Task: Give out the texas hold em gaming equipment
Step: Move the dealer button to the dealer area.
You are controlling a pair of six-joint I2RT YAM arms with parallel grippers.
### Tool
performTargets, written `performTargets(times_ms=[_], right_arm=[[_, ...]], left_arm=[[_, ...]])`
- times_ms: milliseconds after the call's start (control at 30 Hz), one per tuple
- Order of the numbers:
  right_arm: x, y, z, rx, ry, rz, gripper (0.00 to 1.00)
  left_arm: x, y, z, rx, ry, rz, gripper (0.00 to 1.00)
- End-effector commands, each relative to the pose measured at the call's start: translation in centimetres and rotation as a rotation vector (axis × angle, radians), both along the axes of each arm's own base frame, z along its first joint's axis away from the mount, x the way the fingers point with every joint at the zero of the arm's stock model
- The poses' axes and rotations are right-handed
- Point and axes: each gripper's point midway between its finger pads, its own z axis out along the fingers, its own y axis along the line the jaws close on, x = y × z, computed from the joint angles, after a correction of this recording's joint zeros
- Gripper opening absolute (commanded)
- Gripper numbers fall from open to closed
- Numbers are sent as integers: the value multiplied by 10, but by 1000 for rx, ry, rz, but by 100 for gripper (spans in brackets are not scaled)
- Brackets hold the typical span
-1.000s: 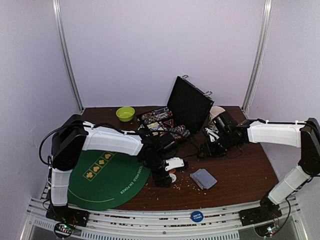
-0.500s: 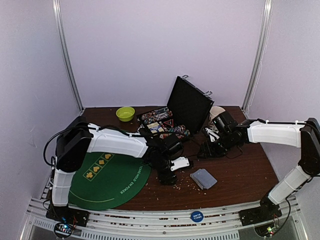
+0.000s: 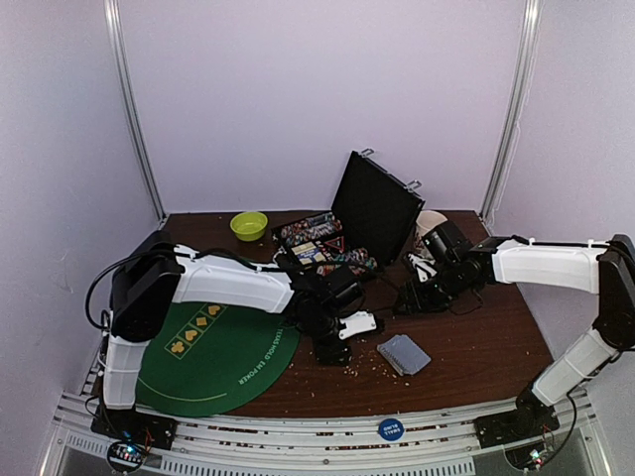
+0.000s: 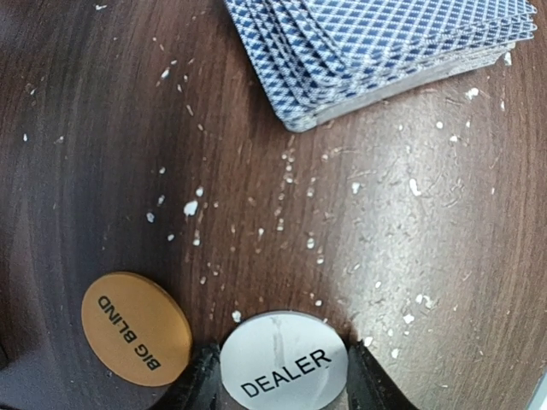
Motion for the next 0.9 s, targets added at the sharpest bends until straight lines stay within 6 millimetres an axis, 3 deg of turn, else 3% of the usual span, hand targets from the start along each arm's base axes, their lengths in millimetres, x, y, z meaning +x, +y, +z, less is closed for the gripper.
performTargets(times_ms=[0, 100, 200, 267, 367, 433, 533, 633, 867], right_arm=[[1, -2, 12, -11, -35, 10, 59], [1, -2, 15, -9, -39, 7, 59], [1, -2, 19, -3, -45, 3, 59], [1, -2, 22, 2, -49, 0, 59], [-2, -3, 25, 3, -53, -2, 59], [-3, -2, 27, 1, -60, 0, 59], [-5, 1, 31, -2, -67, 15, 59], [-5, 3, 33, -5, -74, 26, 59], [-9, 5, 33, -15, -75, 44, 59]], left_arm=[[-12, 3, 24, -26, 23, -13, 36], [-13, 9, 43, -50, 32, 18, 35], [-9, 29, 61, -65, 62, 114, 35], [7, 60, 66, -46, 95, 251, 35], [31, 125, 63, 13, 125, 533, 31], [34, 170, 53, 50, 131, 671, 30], [35, 205, 50, 53, 120, 786, 31], [37, 212, 42, 53, 115, 811, 32], [76, 188, 38, -32, 65, 808, 32]])
